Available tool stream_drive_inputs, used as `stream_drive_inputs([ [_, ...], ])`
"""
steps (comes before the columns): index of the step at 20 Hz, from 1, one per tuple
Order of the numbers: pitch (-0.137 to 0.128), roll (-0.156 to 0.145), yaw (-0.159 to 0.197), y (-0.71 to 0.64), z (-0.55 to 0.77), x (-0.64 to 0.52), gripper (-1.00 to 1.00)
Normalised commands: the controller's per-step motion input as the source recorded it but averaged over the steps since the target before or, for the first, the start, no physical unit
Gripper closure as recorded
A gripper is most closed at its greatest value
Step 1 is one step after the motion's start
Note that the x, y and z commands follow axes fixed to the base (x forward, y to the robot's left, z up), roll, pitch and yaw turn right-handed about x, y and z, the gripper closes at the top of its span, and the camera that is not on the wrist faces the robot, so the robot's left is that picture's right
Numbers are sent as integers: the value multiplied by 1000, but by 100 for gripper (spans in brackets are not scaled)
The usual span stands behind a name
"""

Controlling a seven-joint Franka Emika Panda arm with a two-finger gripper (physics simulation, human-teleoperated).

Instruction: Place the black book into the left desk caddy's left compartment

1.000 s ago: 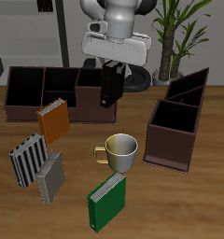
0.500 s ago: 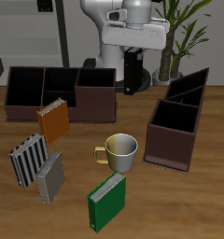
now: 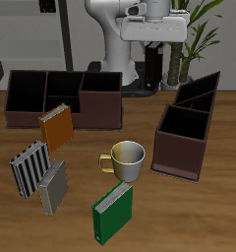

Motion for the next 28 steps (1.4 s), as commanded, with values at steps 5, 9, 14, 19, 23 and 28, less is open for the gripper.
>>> stream_drive_inputs([
  [5,-5,47,19,215,35,-277,100],
  [9,24,41,29,205,-60,-212,100],
  [14,15,74,47,338,-70,-332,100],
  [19,31,53,17,274,-147,-231,100],
  [23,14,52,27,346,-118,-206,100],
  [28,-1,39,12,219,-8,-121,100],
])
